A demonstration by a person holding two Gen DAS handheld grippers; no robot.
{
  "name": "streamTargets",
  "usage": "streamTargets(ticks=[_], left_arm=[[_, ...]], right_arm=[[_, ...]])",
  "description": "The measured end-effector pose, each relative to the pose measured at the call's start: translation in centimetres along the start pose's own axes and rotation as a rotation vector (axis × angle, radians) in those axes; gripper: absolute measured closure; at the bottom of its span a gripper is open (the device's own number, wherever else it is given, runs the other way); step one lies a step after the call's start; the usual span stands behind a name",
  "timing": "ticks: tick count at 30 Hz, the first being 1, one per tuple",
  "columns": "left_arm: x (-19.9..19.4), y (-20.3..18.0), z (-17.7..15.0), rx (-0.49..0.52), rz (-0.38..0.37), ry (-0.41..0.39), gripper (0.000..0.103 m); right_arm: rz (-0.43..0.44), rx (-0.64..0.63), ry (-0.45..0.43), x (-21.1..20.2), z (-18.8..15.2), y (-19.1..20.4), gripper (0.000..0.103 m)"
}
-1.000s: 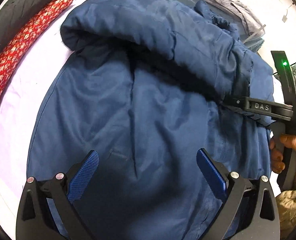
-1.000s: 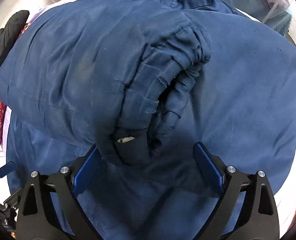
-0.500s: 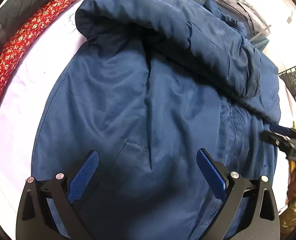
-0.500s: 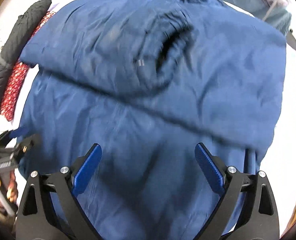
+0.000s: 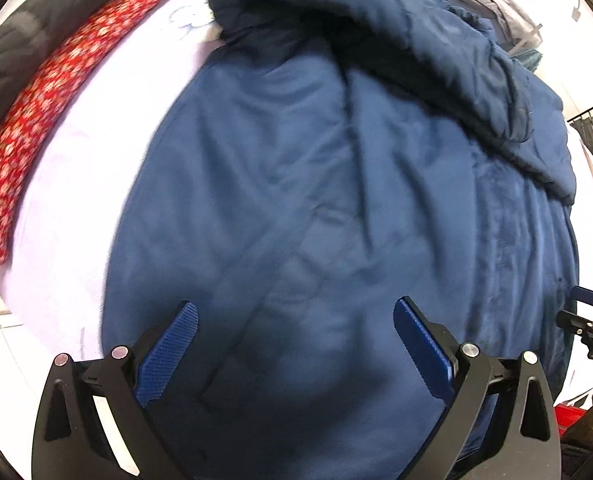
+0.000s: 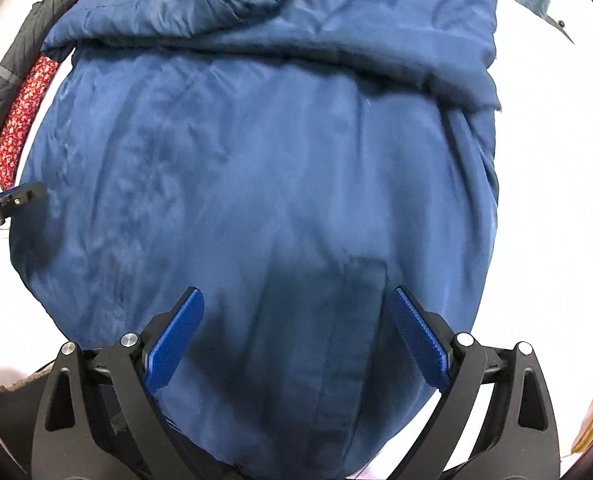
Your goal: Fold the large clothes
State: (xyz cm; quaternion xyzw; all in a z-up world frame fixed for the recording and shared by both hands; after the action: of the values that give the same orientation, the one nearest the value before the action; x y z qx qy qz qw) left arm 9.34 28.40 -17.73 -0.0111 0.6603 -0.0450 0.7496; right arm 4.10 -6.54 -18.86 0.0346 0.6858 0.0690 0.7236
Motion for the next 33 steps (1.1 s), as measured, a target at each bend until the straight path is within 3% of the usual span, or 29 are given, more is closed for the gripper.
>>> streamTargets(ticks=[8, 15, 20, 25, 26, 30, 33], left_arm=[[-2.5, 5.1, -0.4, 0.033, 0.054, -0.072, 0.006], [-2.8, 10.6, -0.7, -0.071, 0.029, -0.051, 0.006], [-1.4, 12.3, -2.3, -0.095, -0.007, 0.016, 0.007], [-0.3, 12.7, -3.9, -0.081, -0.067, 0.073, 0.008], [0.1, 12.6, -4.3, -0.080, -0.076, 0.089, 0.009], [1.3, 13.9, -6.4, -0.093, -0.092, 0.135, 0.012], [1.3, 15.3, -7.2, -0.133, -0.123, 0.137, 0.013]], right_arm=[[-0.002, 0.009, -0.029, -1.2, -3.1, -1.4, 0.010], [0.008, 0.026, -0.032, -1.9, -5.5, -3.6, 0.010], [0.042, 0.047, -0.040, -2.5, -7.9, -5.6, 0.010], [0.149, 0.123, -0.033, -3.0, -11.4, -9.4, 0.010], [0.203, 0.158, -0.031, -3.0, -12.3, -10.5, 0.010], [0.328, 0.281, -0.042, -2.9, -14.8, -14.0, 0.018], [0.407, 0.339, -0.041, -1.5, -14.8, -14.1, 0.024]])
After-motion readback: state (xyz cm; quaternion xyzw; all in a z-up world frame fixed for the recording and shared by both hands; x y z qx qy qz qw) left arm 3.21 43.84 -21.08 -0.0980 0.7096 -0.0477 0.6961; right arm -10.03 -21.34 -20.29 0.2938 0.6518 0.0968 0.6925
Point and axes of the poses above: each gripper's, at about its wrist camera, not at the fingertips, and x roughly the way its jaws point, y to its left, z to its top, the point moved 2 cm from there along x, roughly the way its jaws point, and after that the axes turned 7 degrees about -x, right-handed, at the moved point
